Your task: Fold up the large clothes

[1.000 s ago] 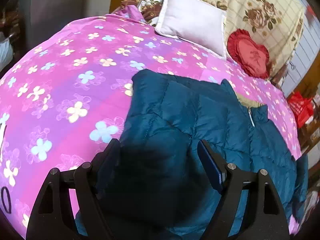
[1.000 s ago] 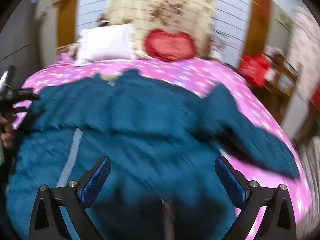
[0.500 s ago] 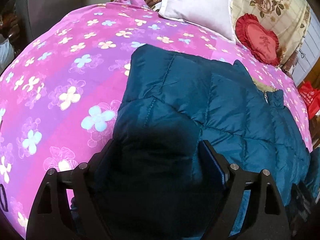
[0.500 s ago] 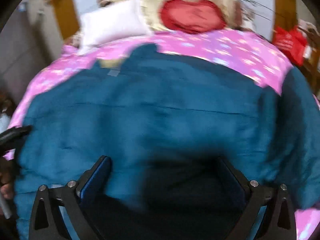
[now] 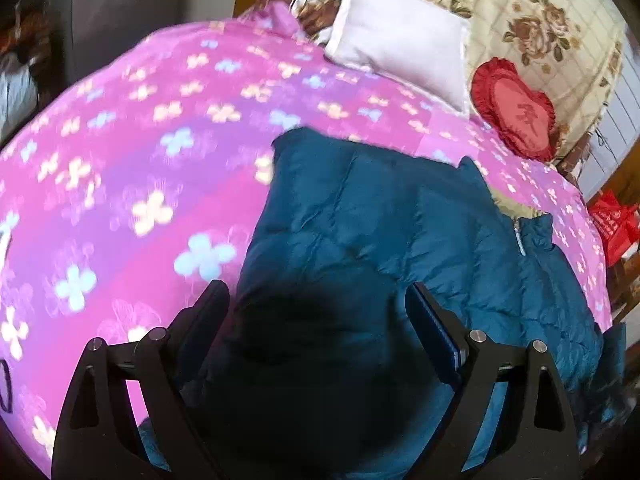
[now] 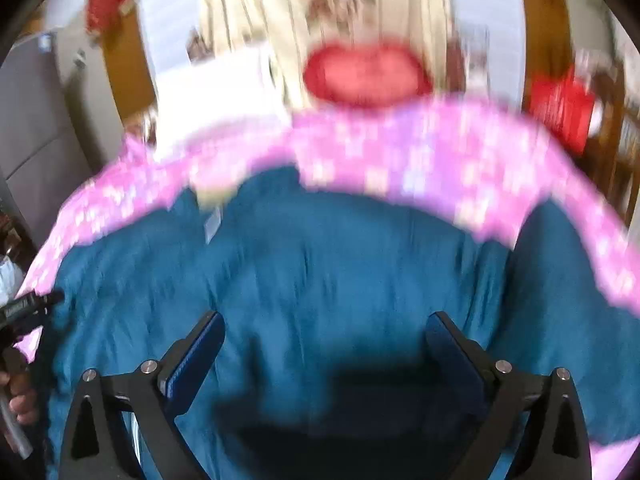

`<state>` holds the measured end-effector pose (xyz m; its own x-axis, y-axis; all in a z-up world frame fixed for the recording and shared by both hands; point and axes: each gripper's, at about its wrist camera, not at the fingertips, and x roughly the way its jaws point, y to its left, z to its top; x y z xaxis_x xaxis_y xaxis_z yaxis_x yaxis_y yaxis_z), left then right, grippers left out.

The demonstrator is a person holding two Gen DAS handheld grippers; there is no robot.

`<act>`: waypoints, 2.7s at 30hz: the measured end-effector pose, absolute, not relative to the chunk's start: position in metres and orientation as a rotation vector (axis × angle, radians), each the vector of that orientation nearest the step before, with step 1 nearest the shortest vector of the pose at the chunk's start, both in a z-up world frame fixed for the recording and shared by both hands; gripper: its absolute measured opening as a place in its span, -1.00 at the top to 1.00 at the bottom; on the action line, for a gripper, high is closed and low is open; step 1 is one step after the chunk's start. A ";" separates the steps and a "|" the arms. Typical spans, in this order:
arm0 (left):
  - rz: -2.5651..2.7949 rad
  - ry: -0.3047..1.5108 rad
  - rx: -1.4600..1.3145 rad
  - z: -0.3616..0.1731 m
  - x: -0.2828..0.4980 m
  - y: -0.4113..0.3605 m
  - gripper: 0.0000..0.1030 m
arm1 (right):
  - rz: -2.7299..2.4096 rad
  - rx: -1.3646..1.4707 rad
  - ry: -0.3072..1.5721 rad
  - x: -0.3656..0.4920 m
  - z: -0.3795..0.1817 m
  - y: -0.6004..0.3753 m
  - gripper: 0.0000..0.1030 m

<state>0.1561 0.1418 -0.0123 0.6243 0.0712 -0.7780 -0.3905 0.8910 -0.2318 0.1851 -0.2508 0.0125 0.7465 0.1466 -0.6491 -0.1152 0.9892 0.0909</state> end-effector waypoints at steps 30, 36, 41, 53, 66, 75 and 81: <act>0.273 0.749 -0.182 0.004 0.146 0.103 -0.93 | 0.157 0.038 0.804 0.188 0.000 -0.228 -1.00; 0.235 0.958 -0.120 -0.038 0.167 0.092 -0.94 | 0.170 -0.006 0.955 0.185 -0.044 -0.215 -1.00; 0.240 0.957 -0.116 -0.037 0.170 0.093 -0.94 | 0.170 -0.014 0.951 0.186 -0.047 -0.216 -1.00; 0.165 0.827 -0.099 -0.006 0.130 0.062 -0.94 | -0.284 0.185 0.614 0.114 0.057 -0.372 -0.97; 0.068 0.832 -0.018 -0.011 0.114 0.014 -0.94 | -0.895 0.691 0.780 0.009 -0.028 -0.617 -0.97; 0.091 0.884 -0.120 -0.019 0.120 0.034 -0.94 | -0.820 0.584 0.788 0.059 -0.046 -0.610 -1.00; 0.081 0.897 -0.124 -0.019 0.121 0.031 -0.94 | -0.755 0.686 0.657 0.064 -0.045 -0.632 -0.98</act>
<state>0.1206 0.0314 -0.0193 0.6216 0.0183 -0.7831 -0.1223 0.9897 -0.0739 0.0645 -0.6324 -0.0455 0.5579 -0.3841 -0.7357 0.7818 0.5408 0.3105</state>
